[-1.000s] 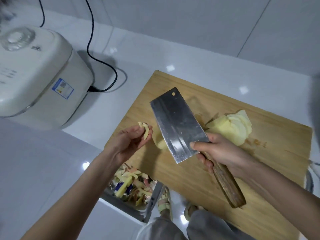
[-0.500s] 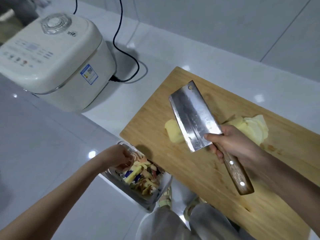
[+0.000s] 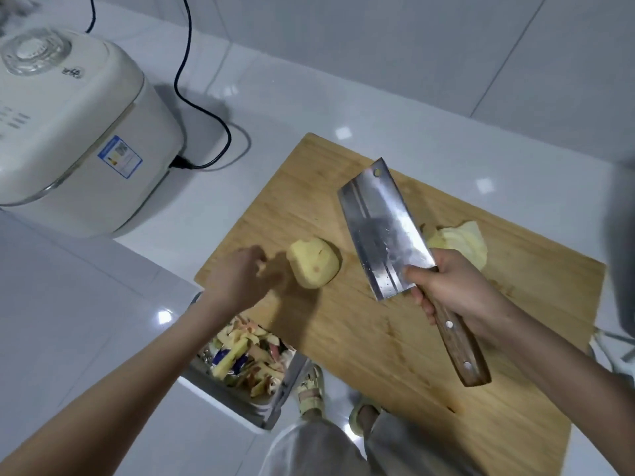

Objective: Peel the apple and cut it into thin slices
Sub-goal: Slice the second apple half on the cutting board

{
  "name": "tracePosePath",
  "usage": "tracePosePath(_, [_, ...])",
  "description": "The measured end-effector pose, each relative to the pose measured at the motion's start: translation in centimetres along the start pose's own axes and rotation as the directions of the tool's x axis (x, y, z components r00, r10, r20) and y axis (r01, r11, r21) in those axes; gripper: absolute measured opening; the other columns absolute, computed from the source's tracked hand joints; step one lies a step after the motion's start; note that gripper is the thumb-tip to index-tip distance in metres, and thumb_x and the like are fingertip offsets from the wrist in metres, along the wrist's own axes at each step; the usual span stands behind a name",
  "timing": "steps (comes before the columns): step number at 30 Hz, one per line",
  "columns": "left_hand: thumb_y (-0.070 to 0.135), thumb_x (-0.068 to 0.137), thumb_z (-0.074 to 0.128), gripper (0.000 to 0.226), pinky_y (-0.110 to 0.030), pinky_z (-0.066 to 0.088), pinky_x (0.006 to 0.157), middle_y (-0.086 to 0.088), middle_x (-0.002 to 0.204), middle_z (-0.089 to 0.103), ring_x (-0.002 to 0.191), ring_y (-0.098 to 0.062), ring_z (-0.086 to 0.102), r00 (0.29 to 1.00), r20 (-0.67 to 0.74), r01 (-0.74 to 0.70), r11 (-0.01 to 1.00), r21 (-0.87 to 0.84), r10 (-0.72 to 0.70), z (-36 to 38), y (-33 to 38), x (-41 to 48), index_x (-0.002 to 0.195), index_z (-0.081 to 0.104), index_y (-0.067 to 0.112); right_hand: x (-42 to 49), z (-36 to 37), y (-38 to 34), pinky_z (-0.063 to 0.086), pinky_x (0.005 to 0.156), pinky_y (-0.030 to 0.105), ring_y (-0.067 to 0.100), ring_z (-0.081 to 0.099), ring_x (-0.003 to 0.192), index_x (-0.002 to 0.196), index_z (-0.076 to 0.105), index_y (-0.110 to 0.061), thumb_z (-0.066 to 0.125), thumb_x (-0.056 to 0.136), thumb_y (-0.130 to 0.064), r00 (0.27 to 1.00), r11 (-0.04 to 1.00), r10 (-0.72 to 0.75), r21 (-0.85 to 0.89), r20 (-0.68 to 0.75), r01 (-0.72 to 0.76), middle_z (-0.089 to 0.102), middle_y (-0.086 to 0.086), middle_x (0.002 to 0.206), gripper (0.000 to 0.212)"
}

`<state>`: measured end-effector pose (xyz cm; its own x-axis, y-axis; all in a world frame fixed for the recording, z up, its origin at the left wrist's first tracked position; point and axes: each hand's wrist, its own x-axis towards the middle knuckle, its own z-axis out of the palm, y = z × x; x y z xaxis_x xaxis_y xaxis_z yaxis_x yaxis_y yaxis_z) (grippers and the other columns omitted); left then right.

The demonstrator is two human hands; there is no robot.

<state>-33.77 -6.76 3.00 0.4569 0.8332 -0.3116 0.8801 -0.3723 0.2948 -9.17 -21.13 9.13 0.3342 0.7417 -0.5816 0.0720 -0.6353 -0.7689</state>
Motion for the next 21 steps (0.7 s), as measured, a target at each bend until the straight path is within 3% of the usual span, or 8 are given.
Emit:
tracePosePath(2, [0.049,0.067,0.078,0.090,-0.041,0.038,0.100,-0.012,0.139,0.042,0.125,-0.029,0.040,0.980,0.069,-0.187,0.982,-0.001,0.186,1.2,2.7,0.7,0.142,0.036,0.021,0.1,-0.4,0.4,0.039,0.038,0.025,0.015,0.043,0.034,0.074,0.052,-0.018,0.051,0.093,-0.010,0.999,0.999,-0.036,-0.033,-0.018,0.036,0.052,0.008,0.051,0.021])
tracePosePath(5, [0.052,0.063,0.080,0.114,-0.043,0.030,0.107,-0.012,0.150,0.026,0.135,-0.033,0.026,0.979,0.147,-0.142,0.990,-0.010,0.142,3.2,4.7,2.0,0.150,0.013,0.021,0.0,-1.0,1.1,0.040,0.037,0.026,0.016,0.046,0.035,0.073,0.050,-0.023,0.049,0.094,-0.011,0.996,0.987,-0.094,-0.129,-0.007,0.092,0.052,0.012,0.053,0.024])
tracePosePath(8, [0.052,0.066,0.077,0.105,-0.041,0.034,0.102,-0.013,0.143,0.038,0.127,-0.034,0.037,0.998,0.049,-0.036,0.999,0.005,0.036,4.4,5.4,3.0,0.147,0.022,0.014,0.0,-1.8,2.2,0.040,0.038,0.025,0.016,0.047,0.036,0.075,0.049,-0.019,0.049,0.094,-0.014,0.995,0.979,-0.096,-0.179,0.020,0.098,0.053,0.013,0.054,0.020])
tracePosePath(11, [0.044,0.068,0.078,0.089,-0.038,0.036,0.099,-0.012,0.138,0.045,0.122,-0.033,0.043,0.998,-0.010,-0.059,0.998,0.028,0.059,4.4,5.9,3.6,0.140,0.037,0.011,0.0,-2.6,3.4,0.039,0.037,0.023,0.015,0.048,0.036,0.088,0.045,-0.013,0.048,0.095,-0.019,0.996,0.970,-0.075,-0.231,0.037,0.082,0.053,0.011,0.055,0.009])
tracePosePath(14, [0.040,0.066,0.081,0.089,-0.036,0.035,0.106,-0.010,0.140,0.044,0.127,-0.030,0.042,0.957,0.112,-0.273,0.961,0.049,0.266,3.8,6.2,4.2,0.140,0.040,0.012,0.0,-3.3,4.3,0.041,0.038,0.023,0.013,0.050,0.038,0.093,0.045,-0.015,0.047,0.095,-0.021,0.996,0.959,-0.077,-0.268,0.054,0.088,0.053,0.006,0.055,0.007])
tracePosePath(17, [0.020,0.071,0.079,0.078,-0.030,0.025,0.110,-0.008,0.146,0.038,0.135,-0.026,0.031,0.845,0.269,-0.503,0.859,0.099,0.463,3.1,8.5,5.1,0.140,0.042,0.013,-0.1,-3.8,4.6,0.043,0.040,0.024,0.015,0.051,0.041,0.080,0.048,-0.013,0.045,0.095,-0.021,0.995,0.927,-0.100,-0.360,0.024,0.101,0.050,0.003,0.057,0.017])
tracePosePath(20, [0.008,0.074,0.072,0.073,-0.025,0.019,0.112,-0.003,0.148,0.035,0.139,-0.021,0.022,0.711,0.386,-0.686,0.701,0.196,0.588,2.8,10.9,6.5,0.140,0.042,0.017,-0.2,-3.8,4.3,0.028,0.037,0.011,0.007,0.044,0.044,0.063,0.035,-0.021,0.044,0.095,-0.022,0.985,0.818,-0.170,-0.563,-0.032,0.122,0.042,-0.004,0.055,0.034])
tracePosePath(21, [0.007,0.075,0.071,0.072,-0.024,0.018,0.112,-0.001,0.149,0.033,0.140,-0.019,0.020,0.691,0.402,-0.711,0.667,0.224,0.601,2.8,11.2,6.6,0.140,0.041,0.019,-0.2,-3.8,4.2,0.027,0.036,0.013,0.003,0.040,0.045,0.061,0.031,-0.023,0.044,0.096,-0.023,0.982,0.778,-0.184,-0.618,-0.048,0.115,0.041,-0.006,0.056,0.037])
